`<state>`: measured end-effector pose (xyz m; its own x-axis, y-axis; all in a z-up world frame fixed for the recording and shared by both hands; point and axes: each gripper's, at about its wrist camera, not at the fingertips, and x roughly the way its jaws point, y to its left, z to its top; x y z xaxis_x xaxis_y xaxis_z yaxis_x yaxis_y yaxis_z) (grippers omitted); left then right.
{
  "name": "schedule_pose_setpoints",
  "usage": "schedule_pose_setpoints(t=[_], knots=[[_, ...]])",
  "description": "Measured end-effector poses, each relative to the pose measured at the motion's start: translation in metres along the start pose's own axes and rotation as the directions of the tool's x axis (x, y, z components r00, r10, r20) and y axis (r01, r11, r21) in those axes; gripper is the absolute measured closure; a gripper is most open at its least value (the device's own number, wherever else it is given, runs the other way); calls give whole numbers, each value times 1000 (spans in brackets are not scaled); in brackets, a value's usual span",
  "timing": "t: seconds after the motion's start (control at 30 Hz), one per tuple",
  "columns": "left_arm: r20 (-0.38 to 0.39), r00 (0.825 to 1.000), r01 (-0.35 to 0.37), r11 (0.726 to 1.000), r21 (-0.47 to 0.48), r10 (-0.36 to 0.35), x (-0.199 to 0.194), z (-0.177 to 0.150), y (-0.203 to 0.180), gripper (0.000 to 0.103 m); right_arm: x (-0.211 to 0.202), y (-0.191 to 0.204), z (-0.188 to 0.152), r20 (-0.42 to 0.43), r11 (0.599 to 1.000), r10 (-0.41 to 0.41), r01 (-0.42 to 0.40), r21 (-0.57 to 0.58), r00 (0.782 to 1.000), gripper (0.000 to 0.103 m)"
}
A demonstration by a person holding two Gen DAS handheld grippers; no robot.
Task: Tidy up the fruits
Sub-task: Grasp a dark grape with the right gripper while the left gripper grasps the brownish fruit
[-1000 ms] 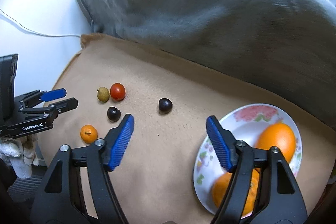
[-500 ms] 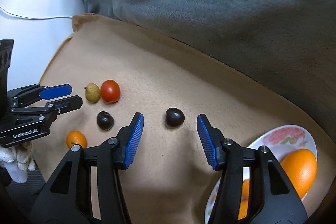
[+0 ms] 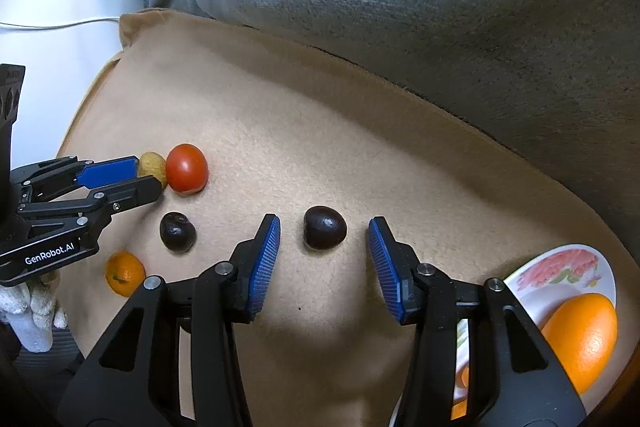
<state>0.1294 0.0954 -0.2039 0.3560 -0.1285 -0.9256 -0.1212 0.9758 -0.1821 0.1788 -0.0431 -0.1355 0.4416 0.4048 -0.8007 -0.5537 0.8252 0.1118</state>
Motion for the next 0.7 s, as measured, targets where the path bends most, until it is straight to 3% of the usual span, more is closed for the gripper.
schedule_pose_setpoints(t=[0.2,0.47,0.7], knots=[[-9,1000,2,1000,2,-2,2,4,-4,72,4,-1,0,-9,1000,-4,4,2,1000,62],[-5,1000,-5,1000,4,5,4,8,-6,77,5,-2,-1,-13,1000,-3,3,-2,1000,79],[9,1000,-15,1000,7,15,2,5,-21,78,1,-3,-4,0,1000,4,-4,0,1000,80]])
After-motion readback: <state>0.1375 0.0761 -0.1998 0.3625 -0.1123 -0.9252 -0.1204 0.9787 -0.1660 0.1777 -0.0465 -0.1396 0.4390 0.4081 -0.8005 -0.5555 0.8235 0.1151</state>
